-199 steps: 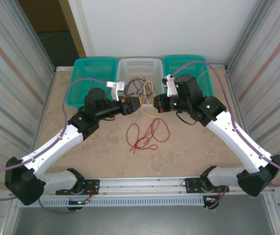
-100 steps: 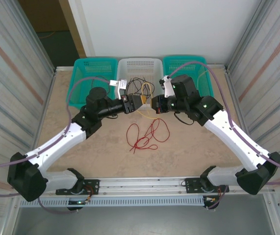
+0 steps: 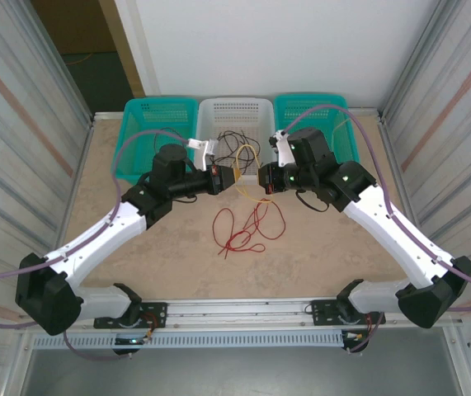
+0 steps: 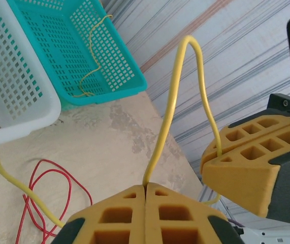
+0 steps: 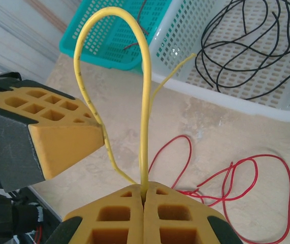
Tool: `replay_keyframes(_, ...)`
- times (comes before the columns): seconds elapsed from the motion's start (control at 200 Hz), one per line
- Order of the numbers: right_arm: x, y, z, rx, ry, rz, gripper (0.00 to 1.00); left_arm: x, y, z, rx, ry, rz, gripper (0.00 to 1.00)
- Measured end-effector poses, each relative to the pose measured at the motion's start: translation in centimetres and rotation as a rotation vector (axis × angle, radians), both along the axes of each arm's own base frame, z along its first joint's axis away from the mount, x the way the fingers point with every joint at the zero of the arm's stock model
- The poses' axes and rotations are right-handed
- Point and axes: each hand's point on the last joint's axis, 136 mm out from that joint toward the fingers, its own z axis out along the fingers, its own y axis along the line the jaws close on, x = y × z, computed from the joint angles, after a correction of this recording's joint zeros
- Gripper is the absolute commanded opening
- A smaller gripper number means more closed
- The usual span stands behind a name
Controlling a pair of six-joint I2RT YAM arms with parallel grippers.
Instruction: Untangle the cables
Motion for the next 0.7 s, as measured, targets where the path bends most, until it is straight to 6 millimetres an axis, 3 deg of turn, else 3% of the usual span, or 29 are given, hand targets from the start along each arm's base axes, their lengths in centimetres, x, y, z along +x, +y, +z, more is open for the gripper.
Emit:
replay_keyframes(0.115, 0.0, 0.0, -0.1, -0.002, 0.001, 0.001, 0.00, -0.2, -0.2, 0.3, -0.019, -0.010, -0.020, 0.52)
replay_keyframes(0.26, 0.1, 0.2, -0.4, -0.004, 0.011, 0.007, 0.00, -0.3, -0.3, 0.5, -0.043, -0.025, -0.029, 0.58)
replay_keyframes(0.471, -0.2, 0.6, -0.4, 0.010, 0.025, 0.028, 0.00, -0.3, -0.5, 1.0, -0.069, -0.041, -0.034, 0.48)
replay_keyframes(0.566, -0.3, 0.9, -0.4, 0.019, 0.029, 0.040, 0.00, -0.3, -0.7, 1.2, -0.081, -0.038, -0.043, 0.36)
replay_keyframes(0.701, -0.3, 1.0, -0.5, 0.018, 0.033, 0.043, 0.00, 0.0, -0.9, 0.4, -0.065, -0.026, -0.046, 0.09)
